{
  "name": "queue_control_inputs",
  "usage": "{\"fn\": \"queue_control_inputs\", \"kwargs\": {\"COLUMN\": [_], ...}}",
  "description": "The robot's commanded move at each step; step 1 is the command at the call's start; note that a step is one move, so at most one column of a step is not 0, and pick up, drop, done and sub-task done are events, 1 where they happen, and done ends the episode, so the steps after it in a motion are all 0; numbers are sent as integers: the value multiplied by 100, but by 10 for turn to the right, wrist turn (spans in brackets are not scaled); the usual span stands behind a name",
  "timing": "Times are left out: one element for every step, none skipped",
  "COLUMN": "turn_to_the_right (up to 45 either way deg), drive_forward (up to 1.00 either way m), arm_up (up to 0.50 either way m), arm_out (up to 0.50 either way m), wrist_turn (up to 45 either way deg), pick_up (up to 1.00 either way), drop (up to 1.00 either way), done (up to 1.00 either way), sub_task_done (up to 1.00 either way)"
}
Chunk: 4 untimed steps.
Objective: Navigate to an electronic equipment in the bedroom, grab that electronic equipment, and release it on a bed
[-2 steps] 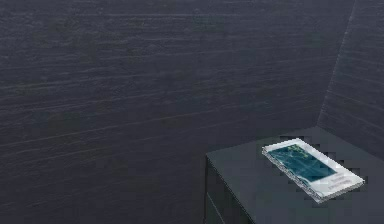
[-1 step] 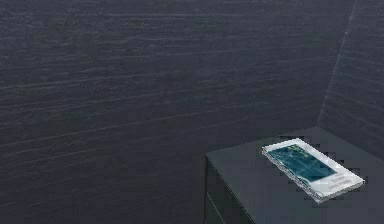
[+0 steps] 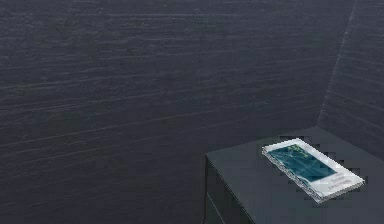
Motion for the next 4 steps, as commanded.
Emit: {"fn": "queue_control_inputs", "kwargs": {"turn_to_the_right": [0, 0, 0, 0], "drive_forward": [0, 0, 0, 0], "arm_up": [10, 2, 0, 0], "arm_out": [0, 0, 0, 0], "wrist_turn": [0, 0, -450, -450], "pick_up": [0, 0, 0, 0], "drop": [0, 0, 0, 0], "done": [0, 0, 0, 0], "sub_task_done": [0, 0, 0, 0]}}
